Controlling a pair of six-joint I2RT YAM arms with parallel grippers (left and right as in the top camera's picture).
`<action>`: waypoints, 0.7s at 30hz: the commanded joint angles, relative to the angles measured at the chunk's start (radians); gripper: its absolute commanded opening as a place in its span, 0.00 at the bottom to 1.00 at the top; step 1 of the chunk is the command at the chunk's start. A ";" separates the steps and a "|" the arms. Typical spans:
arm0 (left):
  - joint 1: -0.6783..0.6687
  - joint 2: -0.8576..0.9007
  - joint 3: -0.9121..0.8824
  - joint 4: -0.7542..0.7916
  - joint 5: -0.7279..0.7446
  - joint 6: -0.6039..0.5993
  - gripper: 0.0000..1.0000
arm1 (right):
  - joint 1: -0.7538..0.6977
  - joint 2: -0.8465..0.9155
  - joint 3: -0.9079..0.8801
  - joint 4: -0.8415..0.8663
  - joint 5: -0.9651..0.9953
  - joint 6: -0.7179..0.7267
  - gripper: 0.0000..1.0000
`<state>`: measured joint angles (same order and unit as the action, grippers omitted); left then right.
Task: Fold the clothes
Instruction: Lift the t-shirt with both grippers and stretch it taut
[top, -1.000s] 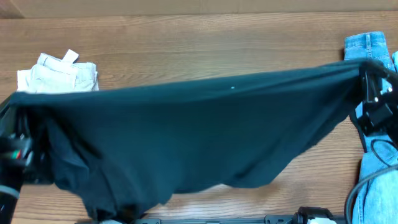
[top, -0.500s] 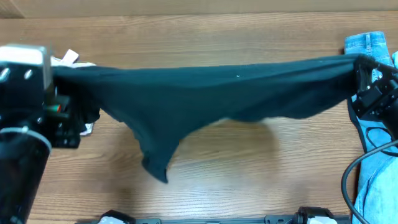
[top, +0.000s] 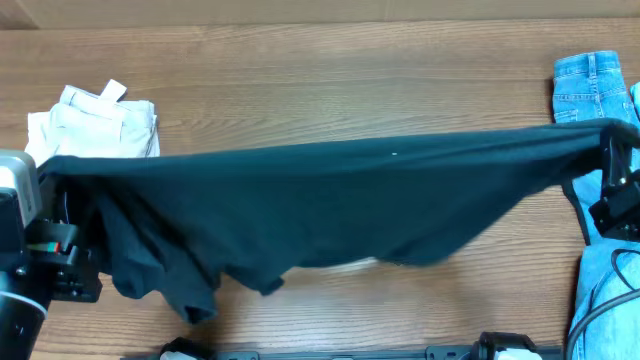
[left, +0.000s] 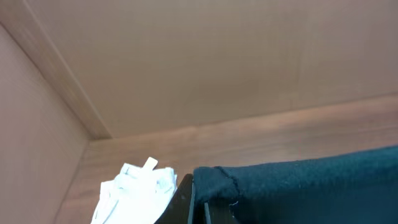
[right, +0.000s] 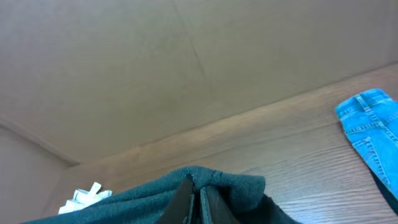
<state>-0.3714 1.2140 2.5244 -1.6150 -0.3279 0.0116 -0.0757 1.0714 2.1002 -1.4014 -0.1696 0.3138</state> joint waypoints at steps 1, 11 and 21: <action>0.005 0.021 0.013 0.037 -0.047 0.040 0.04 | -0.003 0.026 -0.004 -0.003 0.091 0.001 0.04; 0.005 0.141 0.013 0.059 -0.048 0.053 0.04 | -0.003 0.098 -0.005 -0.007 0.129 0.000 0.04; 0.005 0.089 0.014 0.056 -0.045 0.053 0.04 | -0.003 0.068 -0.003 -0.005 0.135 0.000 0.04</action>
<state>-0.3714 1.3479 2.5240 -1.5562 -0.3321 0.0555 -0.0761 1.1637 2.0884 -1.4143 -0.0803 0.3138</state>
